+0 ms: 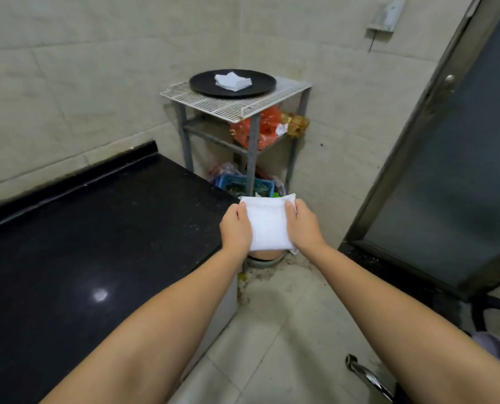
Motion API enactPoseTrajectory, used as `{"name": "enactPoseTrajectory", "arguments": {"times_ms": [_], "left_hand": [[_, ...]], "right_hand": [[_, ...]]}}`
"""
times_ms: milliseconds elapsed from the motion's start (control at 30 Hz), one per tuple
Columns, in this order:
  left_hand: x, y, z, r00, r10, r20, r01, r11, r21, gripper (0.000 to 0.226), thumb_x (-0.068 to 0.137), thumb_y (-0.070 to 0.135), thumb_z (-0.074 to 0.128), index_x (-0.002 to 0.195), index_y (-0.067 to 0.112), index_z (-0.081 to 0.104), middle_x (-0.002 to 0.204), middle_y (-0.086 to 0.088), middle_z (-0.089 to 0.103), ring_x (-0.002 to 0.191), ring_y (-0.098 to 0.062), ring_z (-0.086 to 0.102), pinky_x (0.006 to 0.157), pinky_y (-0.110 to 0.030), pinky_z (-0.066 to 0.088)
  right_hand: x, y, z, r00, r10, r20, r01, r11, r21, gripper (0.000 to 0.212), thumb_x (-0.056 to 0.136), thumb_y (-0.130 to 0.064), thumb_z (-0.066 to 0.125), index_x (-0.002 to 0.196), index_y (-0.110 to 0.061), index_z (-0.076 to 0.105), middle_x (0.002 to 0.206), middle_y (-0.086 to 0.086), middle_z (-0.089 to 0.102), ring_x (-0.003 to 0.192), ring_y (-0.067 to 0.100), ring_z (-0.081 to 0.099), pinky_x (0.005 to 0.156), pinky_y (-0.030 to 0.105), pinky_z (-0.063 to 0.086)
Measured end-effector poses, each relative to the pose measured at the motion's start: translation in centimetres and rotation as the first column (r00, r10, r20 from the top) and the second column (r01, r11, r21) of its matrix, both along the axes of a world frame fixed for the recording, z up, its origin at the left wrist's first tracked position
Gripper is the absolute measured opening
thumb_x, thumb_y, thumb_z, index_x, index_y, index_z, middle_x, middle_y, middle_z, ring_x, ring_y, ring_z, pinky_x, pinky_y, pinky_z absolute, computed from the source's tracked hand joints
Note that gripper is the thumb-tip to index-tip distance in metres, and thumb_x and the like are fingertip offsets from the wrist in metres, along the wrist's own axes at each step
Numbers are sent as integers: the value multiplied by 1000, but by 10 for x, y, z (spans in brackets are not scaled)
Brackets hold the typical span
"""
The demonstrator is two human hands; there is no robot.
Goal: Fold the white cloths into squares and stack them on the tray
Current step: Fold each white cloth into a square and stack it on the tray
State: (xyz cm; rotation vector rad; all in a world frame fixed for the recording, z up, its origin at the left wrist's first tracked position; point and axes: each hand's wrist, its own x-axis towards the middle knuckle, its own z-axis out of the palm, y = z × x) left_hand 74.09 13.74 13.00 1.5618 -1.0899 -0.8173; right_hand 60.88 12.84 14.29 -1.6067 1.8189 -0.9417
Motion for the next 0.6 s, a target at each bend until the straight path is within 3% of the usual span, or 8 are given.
{"name": "enactPoseTrajectory", "arguments": {"times_ms": [167, 267, 367, 500, 600], "left_hand": [[-27, -80, 12, 999, -17, 29, 18, 1000, -14, 39, 102, 26, 35, 66, 13, 42, 70, -2, 47, 73, -19, 45, 63, -30, 29], [-30, -147, 22, 999, 14, 46, -12, 999, -50, 34, 103, 26, 34, 78, 7, 47, 87, -17, 58, 82, -26, 52, 66, -28, 29], [-28, -223, 39, 997, 42, 66, -35, 994, -106, 34, 102, 26, 33, 80, 6, 49, 98, -24, 61, 93, -34, 56, 69, -31, 32], [-23, -322, 75, 993, 83, 86, -69, 987, -148, 40, 103, 26, 33, 103, -2, 61, 105, -18, 62, 100, -32, 57, 74, -30, 35], [-16, -381, 98, 983, 123, 138, -94, 975, -201, 41, 103, 24, 33, 96, -7, 59, 102, -23, 61, 97, -34, 56, 70, -30, 29]], "right_hand": [[-30, -83, 8, 1000, 27, 2, -27, 999, -41, 30, 102, -26, 32, 79, -9, 40, 80, 8, 50, 78, 24, 45, 57, 33, 18], [-32, -152, 17, 999, 51, -20, -52, 996, -74, 33, 103, -28, 31, 77, -10, 38, 72, 5, 45, 73, 25, 43, 54, 36, 18], [-30, -231, 32, 998, 63, -29, -66, 989, -132, 31, 102, -26, 32, 84, -4, 44, 83, 17, 51, 81, 29, 50, 61, 31, 21], [-25, -331, 66, 996, 81, -24, -84, 983, -164, 31, 102, -26, 33, 87, -7, 52, 100, 21, 59, 91, 29, 54, 69, 28, 29], [-18, -392, 90, 994, 110, -22, -113, 973, -202, 34, 102, -29, 32, 102, -4, 55, 107, 18, 61, 96, 31, 54, 73, 29, 31]]}}
